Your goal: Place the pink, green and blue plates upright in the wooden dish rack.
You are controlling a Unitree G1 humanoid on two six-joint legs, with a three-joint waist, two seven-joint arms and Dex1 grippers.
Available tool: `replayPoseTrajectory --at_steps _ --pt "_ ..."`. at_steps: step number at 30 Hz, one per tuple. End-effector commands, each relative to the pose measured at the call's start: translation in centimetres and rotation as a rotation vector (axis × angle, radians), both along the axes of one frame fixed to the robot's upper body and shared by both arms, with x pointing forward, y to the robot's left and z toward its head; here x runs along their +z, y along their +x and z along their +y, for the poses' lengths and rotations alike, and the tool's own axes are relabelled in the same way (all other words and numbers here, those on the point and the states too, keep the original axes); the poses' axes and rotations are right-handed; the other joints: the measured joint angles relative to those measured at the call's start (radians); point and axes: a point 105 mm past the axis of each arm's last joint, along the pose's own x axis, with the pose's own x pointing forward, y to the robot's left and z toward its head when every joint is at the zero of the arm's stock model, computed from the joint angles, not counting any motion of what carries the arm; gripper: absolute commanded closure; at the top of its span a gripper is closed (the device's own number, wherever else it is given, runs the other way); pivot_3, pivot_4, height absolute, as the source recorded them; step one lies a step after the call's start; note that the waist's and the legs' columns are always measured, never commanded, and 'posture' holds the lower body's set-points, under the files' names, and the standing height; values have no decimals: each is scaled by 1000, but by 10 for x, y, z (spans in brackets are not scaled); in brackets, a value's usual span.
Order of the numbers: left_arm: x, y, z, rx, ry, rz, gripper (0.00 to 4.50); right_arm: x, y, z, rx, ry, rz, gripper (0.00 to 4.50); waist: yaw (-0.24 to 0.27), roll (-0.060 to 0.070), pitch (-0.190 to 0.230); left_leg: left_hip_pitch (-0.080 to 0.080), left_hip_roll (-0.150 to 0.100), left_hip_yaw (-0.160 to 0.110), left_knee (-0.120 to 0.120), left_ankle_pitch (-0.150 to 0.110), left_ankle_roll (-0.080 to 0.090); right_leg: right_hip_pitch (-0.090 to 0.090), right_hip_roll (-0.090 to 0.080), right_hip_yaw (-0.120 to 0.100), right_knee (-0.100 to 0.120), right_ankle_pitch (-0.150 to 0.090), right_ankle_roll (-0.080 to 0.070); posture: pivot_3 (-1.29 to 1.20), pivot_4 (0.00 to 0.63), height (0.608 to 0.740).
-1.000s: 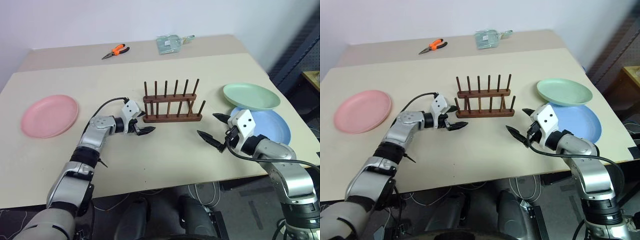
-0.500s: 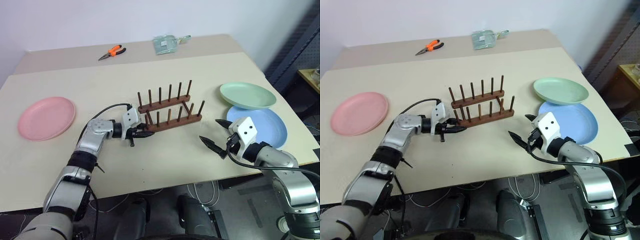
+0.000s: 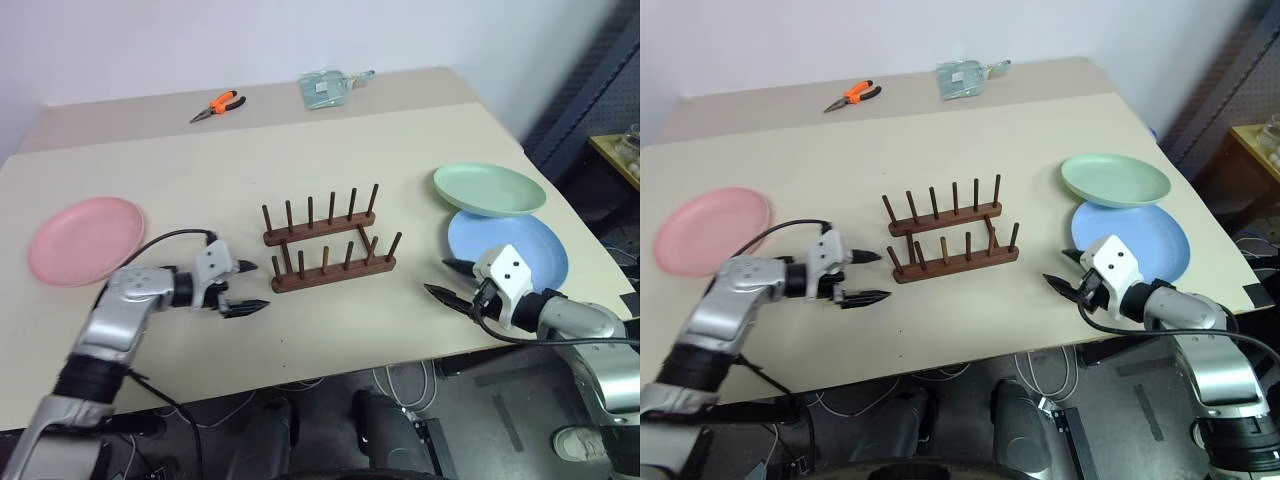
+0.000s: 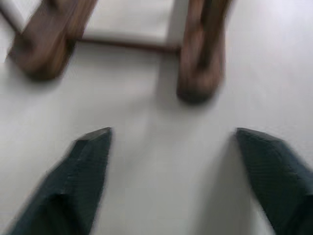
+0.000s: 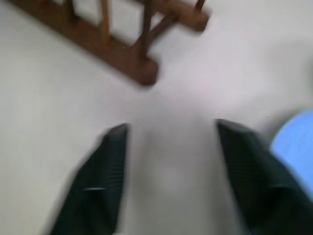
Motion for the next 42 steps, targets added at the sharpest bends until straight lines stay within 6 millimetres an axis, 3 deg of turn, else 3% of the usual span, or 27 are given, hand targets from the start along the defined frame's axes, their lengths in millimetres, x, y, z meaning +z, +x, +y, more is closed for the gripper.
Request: replayPoseTrajectory --at_steps 1,2,5,8,14,19,23,25,27,28,30,31,32,34,36,39,42 --pt "-7 -26 -35 -69 -62 86 2423 0 -12 33 113 43 4 4000 2 1 0 0 0 0 0 0 0 0 -1 0 0 -1 2 0 150 739" --pt "-9 -28 -44 -73 -66 79 2487 -6 -11 37 112 34 11 4441 8 1 0 0 0 0 1 0 0 1 -1 0 0 -2 3 0 150 739" --pt "-16 -21 -70 -33 -104 51 2487 -21 1 44 77 8 19 4441 32 0 -1 -1 -3 0 4 0 0 3 -3 0 -1 -2 3 0 150 739" --pt "-23 -3 -81 69 -91 -29 2487 -28 19 50 29 -56 -29 4441 44 0 -1 -1 -5 0 5 0 0 4 -4 0 -2 -2 2 0 150 739" --pt "-30 46 -69 381 -63 -161 2487 -21 62 52 -110 -47 -107 4441 50 -1 -3 0 -5 0 5 0 -1 4 -4 0 -1 0 0 0 150 739" --pt "-24 66 -62 494 -105 -199 2487 -22 81 56 -119 -55 -122 4441 40 0 -5 1 -5 0 4 0 -1 4 -2 0 -1 2 3 0 150 739" --pt "-19 65 -60 483 -119 -209 2487 -14 84 59 -97 -13 -124 4441 28 0 -7 2 -5 1 4 1 -1 5 -2 -1 0 2 3 0 150 739" --pt "-13 55 -55 448 -154 -190 2487 -4 73 65 -14 37 -111 3923 21 0 -7 2 -5 1 3 0 -1 5 -2 0 0 2 3 0 150 739" --pt "-4 42 -47 431 -234 -144 2002 7 59 73 76 69 -108 3184 16 0 -7 2 -4 1 1 0 -1 3 -2 0 0 2 3 0 150 739" --pt "4 36 -40 437 -297 -127 1731 14 52 77 113 93 -107 2703 15 0 -7 2 -3 0 0 0 -1 2 -2 0 0 2 3 0 150 739" --pt "30 35 -10 559 -462 -135 748 29 37 89 198 130 -110 1677 14 1 -6 1 -2 0 0 0 -1 0 -1 0 0 2 3 0 150 739" --pt "41 40 13 668 -517 -181 219 34 31 94 231 133 -120 1148 17 1 -6 0 -2 -1 1 0 -1 0 -1 0 1 2 3 0 150 739" --pt "50 46 36 793 -551 -229 0 37 28 97 250 136 -126 646 21 0 -6 -1 -2 -2 2 0 -1 0 -1 -1 1 2 3 0 150 739" --pt "65 55 116 1246 -541 -391 0 42 25 104 275 154 -131 646 29 -1 -6 -1 -2 -3 4 0 -1 1 -1 -3 1 0 6 0 150 739" --pt "70 44 166 1556 -499 -475 0 43 25 107 279 165 -128 646 30 -5 -7 -1 -3 -5 4 1 -1 2 -1 -4 0 0 6 0 150 739" --pt "70 26 203 1826 -561 -484 0 38 27 109 282 155 -119 646 28 -6 -8 -1 -5 -2 2 0 -2 2 -4 -2 -1 2 5 0 150 739" --pt "57 15 215 1975 -691 -373 0 35 28 113 293 149 -120 646 30 -8 -8 -2 -6 -2 3 0 -2 1 -5 -2 -2 2 5 0 150 739"
